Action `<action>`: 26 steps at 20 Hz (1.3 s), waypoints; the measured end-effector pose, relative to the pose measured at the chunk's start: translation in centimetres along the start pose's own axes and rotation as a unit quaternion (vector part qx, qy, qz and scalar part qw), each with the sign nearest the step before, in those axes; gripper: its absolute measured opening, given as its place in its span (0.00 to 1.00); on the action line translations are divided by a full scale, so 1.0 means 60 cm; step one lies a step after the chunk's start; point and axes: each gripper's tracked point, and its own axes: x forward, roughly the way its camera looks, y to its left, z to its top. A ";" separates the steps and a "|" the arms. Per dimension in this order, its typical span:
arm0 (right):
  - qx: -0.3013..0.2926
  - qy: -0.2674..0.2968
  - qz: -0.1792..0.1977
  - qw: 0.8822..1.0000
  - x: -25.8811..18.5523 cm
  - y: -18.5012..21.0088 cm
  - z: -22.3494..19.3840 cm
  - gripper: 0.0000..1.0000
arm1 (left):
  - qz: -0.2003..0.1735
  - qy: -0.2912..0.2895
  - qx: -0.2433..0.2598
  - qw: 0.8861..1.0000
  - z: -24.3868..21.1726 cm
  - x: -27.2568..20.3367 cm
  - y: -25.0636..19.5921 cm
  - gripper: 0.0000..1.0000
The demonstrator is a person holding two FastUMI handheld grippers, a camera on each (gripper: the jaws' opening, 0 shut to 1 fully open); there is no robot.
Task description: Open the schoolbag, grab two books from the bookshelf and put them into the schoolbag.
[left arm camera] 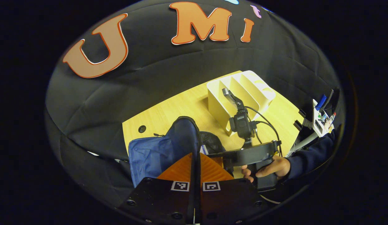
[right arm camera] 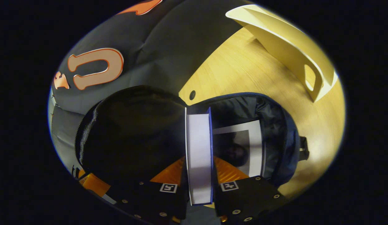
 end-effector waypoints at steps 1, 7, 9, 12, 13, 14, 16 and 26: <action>-0.011 -0.009 -0.012 1.000 -0.002 -0.005 0.012 0.24 | 0.000 -0.001 -0.005 1.000 -0.004 0.001 0.001 0.01; -0.049 -0.021 -0.038 0.998 -0.061 -0.026 0.046 0.80 | 0.007 0.002 -0.017 1.000 -0.009 0.019 0.002 0.01; -0.068 -0.036 -0.045 0.996 -0.083 -0.034 0.066 0.63 | 0.009 0.001 -0.019 1.000 -0.011 0.018 0.000 0.01; -0.105 -0.076 -0.050 0.990 -0.132 -0.031 0.112 0.63 | 0.023 -0.002 -0.017 1.000 -0.008 0.025 0.002 0.01; -0.125 -0.094 -0.057 0.986 -0.148 -0.035 0.132 0.63 | 0.024 -0.001 -0.019 1.000 -0.010 0.025 0.001 0.01; -0.145 -0.110 -0.060 0.981 -0.163 -0.039 0.152 0.63 | 0.028 -0.002 -0.019 0.999 -0.010 0.029 0.000 0.02; -0.176 -0.132 -0.074 0.973 -0.201 -0.048 0.184 0.64 | 0.036 -0.004 -0.016 0.999 -0.011 0.033 -0.006 0.03; -0.263 -0.251 -0.129 0.923 -0.391 -0.128 0.335 0.69 | 0.057 -0.045 -0.009 0.997 0.040 0.056 -0.120 0.34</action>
